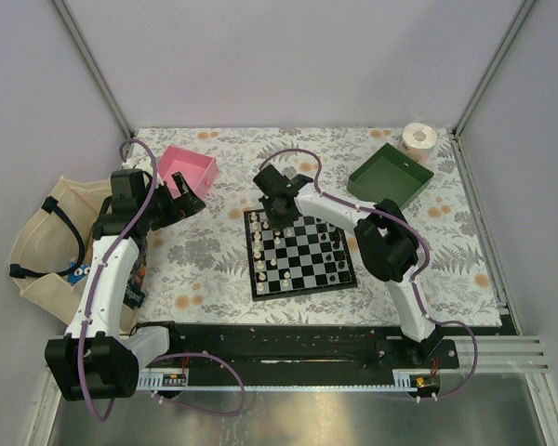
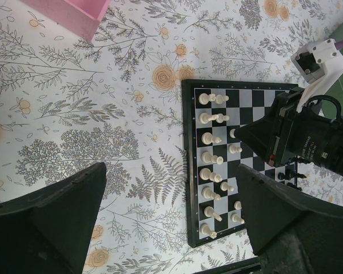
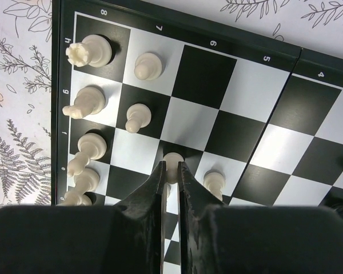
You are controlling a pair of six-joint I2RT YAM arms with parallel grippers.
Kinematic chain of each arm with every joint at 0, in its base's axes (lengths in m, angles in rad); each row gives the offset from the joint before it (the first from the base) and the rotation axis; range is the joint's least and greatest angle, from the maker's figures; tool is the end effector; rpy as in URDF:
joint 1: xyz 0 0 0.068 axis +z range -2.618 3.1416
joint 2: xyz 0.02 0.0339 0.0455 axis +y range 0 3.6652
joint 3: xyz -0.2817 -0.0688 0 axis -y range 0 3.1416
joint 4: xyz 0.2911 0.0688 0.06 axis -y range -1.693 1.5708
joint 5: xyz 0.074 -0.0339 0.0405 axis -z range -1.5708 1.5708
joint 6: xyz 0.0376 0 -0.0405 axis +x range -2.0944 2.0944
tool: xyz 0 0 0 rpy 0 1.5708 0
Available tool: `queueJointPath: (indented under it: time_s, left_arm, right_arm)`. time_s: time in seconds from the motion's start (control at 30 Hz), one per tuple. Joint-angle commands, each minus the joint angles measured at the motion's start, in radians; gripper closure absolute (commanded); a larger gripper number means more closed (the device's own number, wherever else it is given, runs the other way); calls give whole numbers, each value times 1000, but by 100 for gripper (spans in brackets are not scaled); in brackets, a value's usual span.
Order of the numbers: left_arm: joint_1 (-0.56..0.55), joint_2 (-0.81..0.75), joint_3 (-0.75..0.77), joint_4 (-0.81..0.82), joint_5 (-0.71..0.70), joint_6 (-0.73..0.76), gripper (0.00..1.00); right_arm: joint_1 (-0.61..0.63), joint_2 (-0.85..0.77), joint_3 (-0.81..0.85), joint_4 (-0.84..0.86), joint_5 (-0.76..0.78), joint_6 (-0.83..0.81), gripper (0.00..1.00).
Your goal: Set up the chess pieces on the board
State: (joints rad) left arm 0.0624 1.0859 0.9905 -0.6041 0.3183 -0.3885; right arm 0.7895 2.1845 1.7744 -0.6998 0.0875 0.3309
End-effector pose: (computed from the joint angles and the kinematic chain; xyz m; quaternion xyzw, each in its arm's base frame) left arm 0.2683 0.0050 0.3241 -0.1349 0.8874 -0.2094 0.3878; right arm 0.3704 0.3688 0.1829 -0.2113 0.9494 0.0852 0.2159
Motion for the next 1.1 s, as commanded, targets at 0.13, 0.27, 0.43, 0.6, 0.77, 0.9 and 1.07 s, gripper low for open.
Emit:
queueJointPath:
  time_s: [0.13, 0.27, 0.43, 0.6, 0.77, 0.9, 1.07]
  left_arm:
    - [4, -11, 10, 29, 19, 11, 1]
    - [4, -9, 10, 30, 21, 11, 1]
    - [4, -11, 10, 29, 21, 11, 1]
    - [4, -11, 8, 32, 19, 11, 1]
    - [4, -11, 8, 30, 19, 11, 1]
    - [5, -9, 8, 30, 21, 11, 1]
    - [4, -11, 8, 30, 21, 11, 1]
  right_arm:
    - [25, -35, 63, 17, -20, 19, 89]
    - [31, -23, 79, 14, -23, 22, 89]
    - [36, -17, 79, 13, -25, 23, 88]
    - [45, -3, 82, 8, -28, 23, 88]
    - [47, 11, 80, 6, -35, 25, 88]
    - [47, 21, 86, 5, -31, 25, 87]
    - [45, 34, 92, 8, -38, 25, 85]
